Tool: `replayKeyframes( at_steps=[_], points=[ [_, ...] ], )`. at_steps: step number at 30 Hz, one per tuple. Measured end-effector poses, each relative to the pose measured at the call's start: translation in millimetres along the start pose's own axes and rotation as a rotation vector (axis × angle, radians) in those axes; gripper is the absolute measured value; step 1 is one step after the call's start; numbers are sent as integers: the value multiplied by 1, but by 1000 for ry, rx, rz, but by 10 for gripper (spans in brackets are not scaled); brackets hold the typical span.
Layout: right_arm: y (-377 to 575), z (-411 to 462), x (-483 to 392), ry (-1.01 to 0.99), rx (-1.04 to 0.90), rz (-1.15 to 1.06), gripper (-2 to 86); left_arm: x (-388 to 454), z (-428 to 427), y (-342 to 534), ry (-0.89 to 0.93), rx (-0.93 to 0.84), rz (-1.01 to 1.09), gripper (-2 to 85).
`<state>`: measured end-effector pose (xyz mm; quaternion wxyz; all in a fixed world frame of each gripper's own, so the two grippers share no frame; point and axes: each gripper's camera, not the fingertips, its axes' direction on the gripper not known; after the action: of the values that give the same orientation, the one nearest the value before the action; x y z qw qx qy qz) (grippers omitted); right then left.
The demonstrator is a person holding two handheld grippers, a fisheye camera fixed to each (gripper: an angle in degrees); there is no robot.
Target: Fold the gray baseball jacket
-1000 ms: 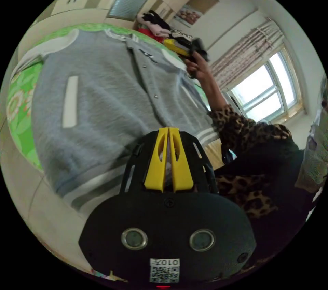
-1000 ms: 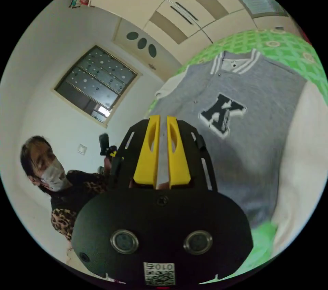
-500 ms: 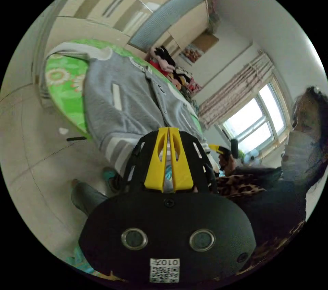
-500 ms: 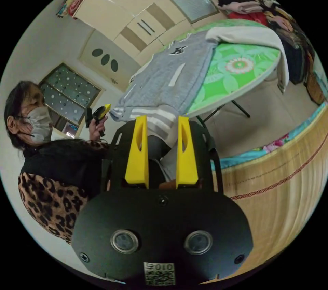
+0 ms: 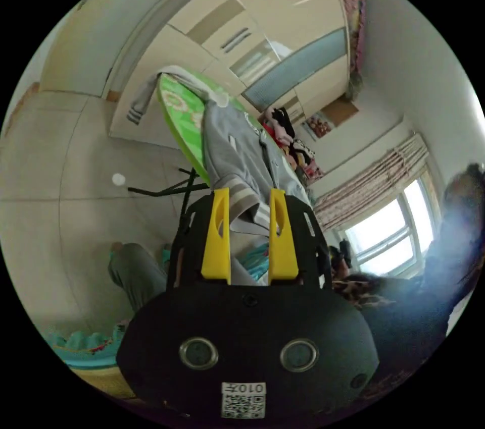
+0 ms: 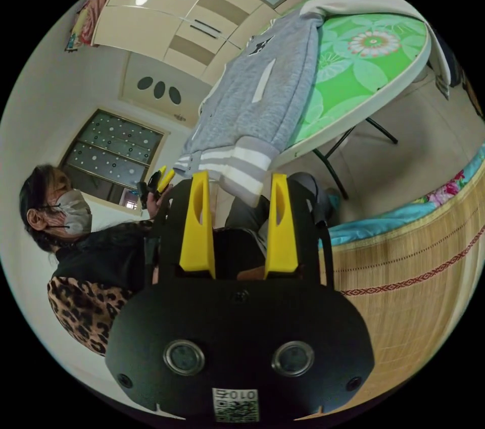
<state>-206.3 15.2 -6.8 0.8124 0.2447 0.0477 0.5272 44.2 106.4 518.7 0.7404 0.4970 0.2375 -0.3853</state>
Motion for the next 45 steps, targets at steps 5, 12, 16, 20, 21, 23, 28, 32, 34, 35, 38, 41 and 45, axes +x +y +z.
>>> replayKeyframes(
  at_steps=[5,12,16,20,21,23,28,32,34,35,38,41,45],
  points=[
    [6,4,1,-59,-15,-4,157,37,7,26,-233,-7,159,112],
    [13,0,-12,10,-38,-8,138,81,28,42,-525,51,398,91],
    [24,-4,-18,59,-39,10,84,86,36,46,-538,63,442,42],
    [34,-15,-19,-2,-1,-4,51,19,16,58,-367,82,155,10],
    [35,-15,-19,3,-8,-7,50,-1,15,60,-266,86,86,8],
    [39,-19,-19,-10,-1,-1,49,-17,17,62,-163,77,45,5],
    [47,-25,-22,-15,-3,6,48,-33,-14,67,102,191,23,3],
    [54,-30,-22,-33,1,8,49,8,-19,52,47,251,211,0],
    [58,-32,-18,-69,2,16,49,-8,-6,44,-72,210,124,-1],
    [61,-34,-14,-100,5,21,50,-34,10,41,-111,135,25,-1],
    [73,-52,-10,-125,48,-17,59,-64,30,44,-47,33,-100,-1],
    [88,-92,8,-154,217,14,81,-11,15,29,-85,126,55,-2],
    [100,-147,53,-202,462,113,104,72,41,-17,112,122,307,-1]
  ],
)
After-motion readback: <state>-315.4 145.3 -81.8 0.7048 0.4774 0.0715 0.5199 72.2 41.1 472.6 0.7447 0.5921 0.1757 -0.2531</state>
